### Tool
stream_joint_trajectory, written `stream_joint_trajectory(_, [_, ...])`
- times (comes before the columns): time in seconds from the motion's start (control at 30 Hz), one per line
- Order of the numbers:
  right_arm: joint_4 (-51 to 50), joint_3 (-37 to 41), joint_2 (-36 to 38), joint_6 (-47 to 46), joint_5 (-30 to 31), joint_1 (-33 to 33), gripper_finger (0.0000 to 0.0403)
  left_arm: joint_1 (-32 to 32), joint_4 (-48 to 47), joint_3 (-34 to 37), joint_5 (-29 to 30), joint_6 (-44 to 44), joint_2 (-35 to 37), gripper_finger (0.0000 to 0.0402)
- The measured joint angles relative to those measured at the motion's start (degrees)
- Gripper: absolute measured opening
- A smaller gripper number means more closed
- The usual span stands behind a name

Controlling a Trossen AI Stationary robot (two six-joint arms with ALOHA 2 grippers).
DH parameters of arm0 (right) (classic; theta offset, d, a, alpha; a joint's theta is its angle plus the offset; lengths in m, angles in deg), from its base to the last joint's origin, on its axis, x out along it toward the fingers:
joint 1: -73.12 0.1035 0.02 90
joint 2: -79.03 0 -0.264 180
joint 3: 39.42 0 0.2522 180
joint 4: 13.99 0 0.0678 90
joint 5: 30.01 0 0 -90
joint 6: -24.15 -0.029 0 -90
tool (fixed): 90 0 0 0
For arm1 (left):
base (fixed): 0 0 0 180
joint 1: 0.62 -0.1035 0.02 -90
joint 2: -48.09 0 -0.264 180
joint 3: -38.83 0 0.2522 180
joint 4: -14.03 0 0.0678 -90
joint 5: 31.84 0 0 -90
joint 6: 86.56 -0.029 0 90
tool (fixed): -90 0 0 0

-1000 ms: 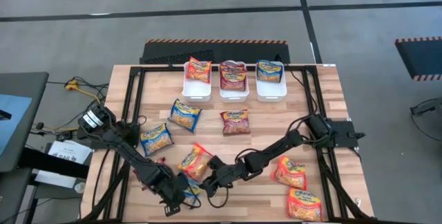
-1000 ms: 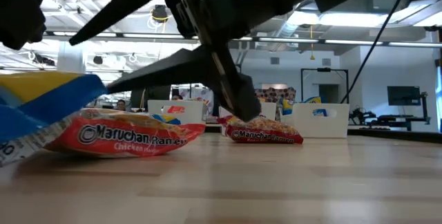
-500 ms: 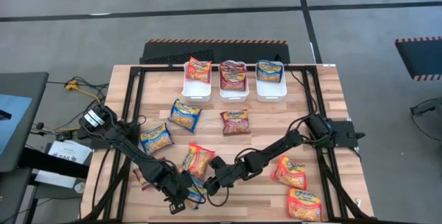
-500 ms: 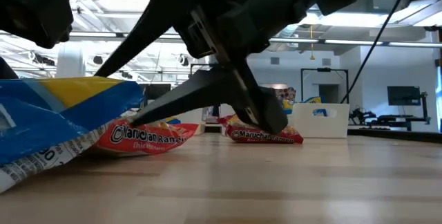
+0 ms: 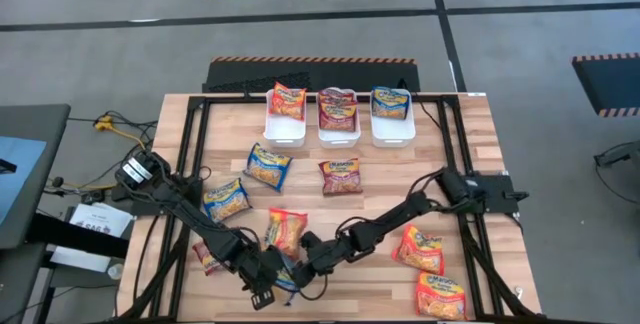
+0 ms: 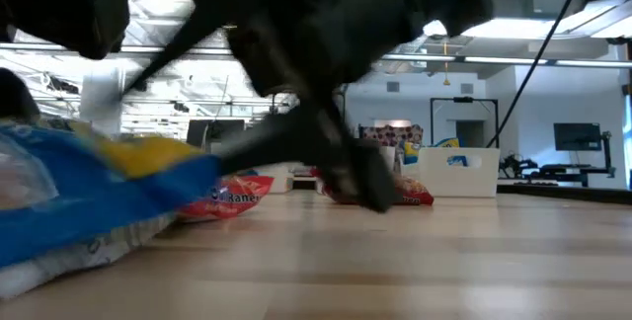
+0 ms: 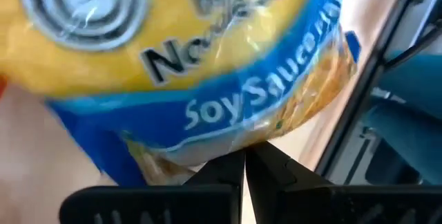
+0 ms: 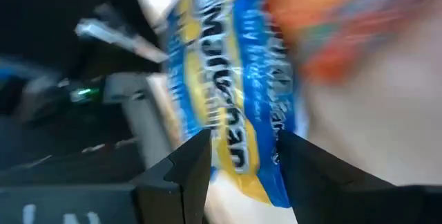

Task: Sort Maruchan noodles
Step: Put the blue noodle pack into the right white bin

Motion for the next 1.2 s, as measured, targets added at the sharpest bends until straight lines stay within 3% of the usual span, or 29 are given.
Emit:
stream_joint_trajectory(0.17, [0.66, -3.15, -3.16, -0.01, -4.93, -0.19, 0.0189, -0.24, -0.52, 0.03, -0.3, -0.09, -0.09, 0.0])
stream_joint_trajectory(0.37, [-6.41, -6.46, -3.77, 0.57, -5.69, -0.57, 0.0177, -0.37, -0.06, 0.02, 0.54, -0.13, -0.13, 0.0])
stream_joint_trajectory(0.47, [-8.0, -7.24, -3.79, 0.59, -5.69, -0.57, 0.0144, -0.42, -0.02, 0.02, 0.8, -0.56, -0.13, 0.0])
stream_joint_trajectory(0.73, [-7.72, -7.41, -3.5, 4.58, -6.57, -0.61, 0.0013, -0.43, -0.13, 0.02, 0.42, -2.82, -0.1, 0.0])
stream_joint_trajectory(0.97, [-9.67, -7.32, -2.55, 6.58, -7.45, -0.66, 0.0005, -0.57, -0.25, 0.04, 1.34, -4.11, 1.95, 0.0])
stream_joint_trajectory(1.2, [-20.4, -7.24, 2.56, 12.11, -5.62, -0.81, 0.0003, -1.12, -3.02, 0.0, 2.01, -6.59, 6.74, 0.0])
